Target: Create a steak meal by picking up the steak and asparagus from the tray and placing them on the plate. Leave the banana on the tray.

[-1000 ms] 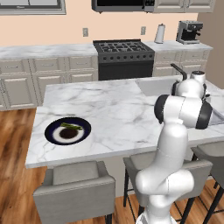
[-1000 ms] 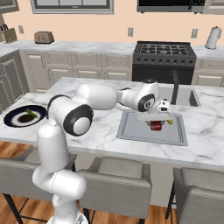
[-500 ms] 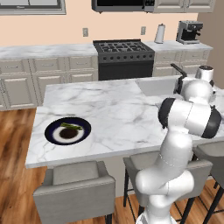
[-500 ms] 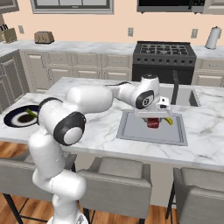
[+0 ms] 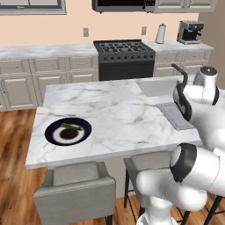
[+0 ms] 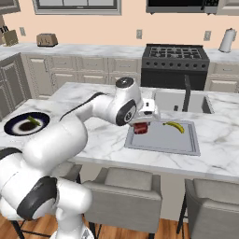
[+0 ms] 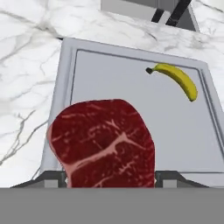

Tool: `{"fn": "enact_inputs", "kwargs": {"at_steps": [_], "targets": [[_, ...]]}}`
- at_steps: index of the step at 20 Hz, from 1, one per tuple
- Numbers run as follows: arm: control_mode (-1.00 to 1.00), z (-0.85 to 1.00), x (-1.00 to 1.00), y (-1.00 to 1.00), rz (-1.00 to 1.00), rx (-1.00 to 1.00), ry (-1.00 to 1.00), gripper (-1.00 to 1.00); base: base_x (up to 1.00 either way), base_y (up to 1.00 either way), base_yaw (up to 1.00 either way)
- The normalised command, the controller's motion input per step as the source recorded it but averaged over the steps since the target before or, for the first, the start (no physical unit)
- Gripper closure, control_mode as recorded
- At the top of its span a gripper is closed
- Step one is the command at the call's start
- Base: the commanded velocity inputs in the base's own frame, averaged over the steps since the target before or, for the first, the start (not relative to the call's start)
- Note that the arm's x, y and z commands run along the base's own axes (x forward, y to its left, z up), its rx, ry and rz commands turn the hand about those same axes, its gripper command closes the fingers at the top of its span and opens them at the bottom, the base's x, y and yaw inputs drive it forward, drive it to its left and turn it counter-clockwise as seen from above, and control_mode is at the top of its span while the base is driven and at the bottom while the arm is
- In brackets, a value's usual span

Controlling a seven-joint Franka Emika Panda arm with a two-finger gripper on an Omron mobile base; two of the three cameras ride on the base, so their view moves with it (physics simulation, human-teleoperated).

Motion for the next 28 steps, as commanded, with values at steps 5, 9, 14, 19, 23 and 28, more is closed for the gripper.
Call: {"fn": "enact_inputs", "kwargs": {"at_steps": [5, 9, 14, 19, 23, 28], "targets": [[-1.0, 0.69, -0.53, 1.0, 0.01, -0.14, -0.13, 1.0, 0.0, 0.0, 0.0], [-1.0, 0.76, -0.34, 1.0, 0.04, -0.07, -0.09, 1.0, 0.0, 0.0, 0.0], [-1.0, 0.61, -0.27, 1.0, 0.09, -0.01, 0.0, 1.0, 0.0, 0.0, 0.0], [-1.0, 0.21, -0.15, 1.0, 0.18, 0.0, 0.1, 1.0, 0.0, 0.0, 0.0], [-1.0, 0.1, -0.05, 1.0, 0.26, 0.02, 0.21, 1.0, 0.0, 0.0, 0.0], [-1.0, 0.0, 0.0, 1.0, 0.27, 0.02, 0.24, 1.0, 0.0, 0.0, 0.0]]}}
